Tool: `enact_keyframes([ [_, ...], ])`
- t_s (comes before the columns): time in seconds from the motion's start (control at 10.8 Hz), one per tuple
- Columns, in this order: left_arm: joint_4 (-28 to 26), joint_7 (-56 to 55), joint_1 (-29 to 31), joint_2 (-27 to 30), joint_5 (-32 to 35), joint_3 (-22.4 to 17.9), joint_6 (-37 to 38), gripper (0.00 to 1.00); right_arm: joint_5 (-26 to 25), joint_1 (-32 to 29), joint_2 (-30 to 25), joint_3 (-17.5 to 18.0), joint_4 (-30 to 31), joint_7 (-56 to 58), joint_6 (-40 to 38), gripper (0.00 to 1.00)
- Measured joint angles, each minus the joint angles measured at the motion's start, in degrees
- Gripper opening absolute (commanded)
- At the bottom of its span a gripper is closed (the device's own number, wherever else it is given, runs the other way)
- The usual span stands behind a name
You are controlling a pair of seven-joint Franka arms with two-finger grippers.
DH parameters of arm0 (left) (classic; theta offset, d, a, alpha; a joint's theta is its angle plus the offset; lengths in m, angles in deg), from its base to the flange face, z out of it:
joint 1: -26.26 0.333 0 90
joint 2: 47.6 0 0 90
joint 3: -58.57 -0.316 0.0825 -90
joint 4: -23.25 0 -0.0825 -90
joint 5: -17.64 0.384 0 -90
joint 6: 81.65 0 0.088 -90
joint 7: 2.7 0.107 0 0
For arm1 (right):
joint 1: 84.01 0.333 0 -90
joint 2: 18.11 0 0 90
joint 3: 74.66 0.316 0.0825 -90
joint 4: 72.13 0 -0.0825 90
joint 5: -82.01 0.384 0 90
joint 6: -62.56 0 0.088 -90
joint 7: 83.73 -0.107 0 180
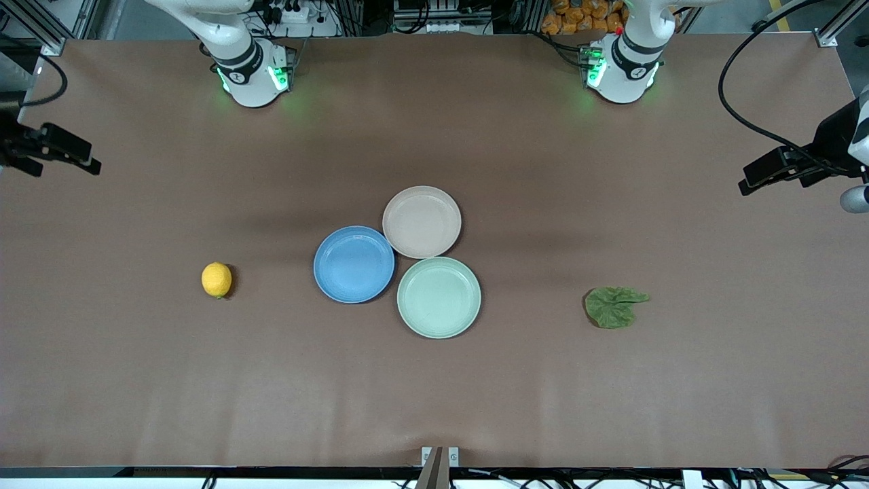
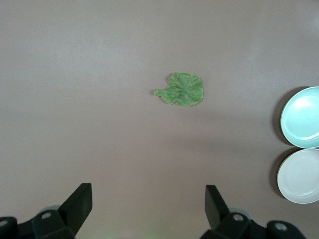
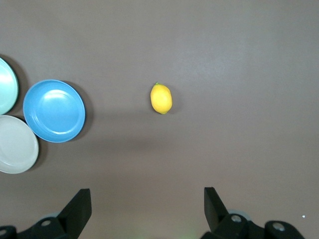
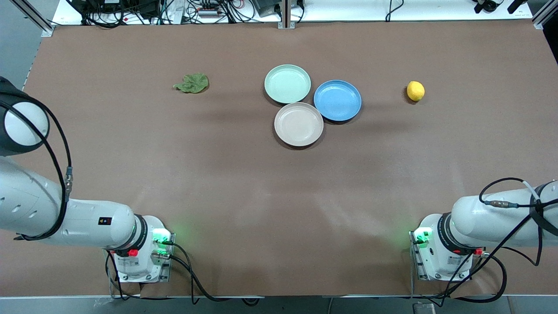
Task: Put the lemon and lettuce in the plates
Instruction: 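Reach the right gripper to the lemon while the left gripper reaches the lettuce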
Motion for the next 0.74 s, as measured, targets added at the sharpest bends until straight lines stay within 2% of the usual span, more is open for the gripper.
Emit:
enact_keyframes([
  [0.28, 0.01, 0.03, -0.06, 0.0, 0.0, 0.0, 0.0, 1.0, 0.11, -2.6, 2.42, -0.15, 4.01, 1.75, 6.03, 1.0],
  [0.74, -0.19, 0.91, -0.22, -1.61, 0.0, -0.01, -1.71, 1.0, 0.27, -2.84, 2.96, 0.01, 10.14, 1.86, 12.68, 1.0],
])
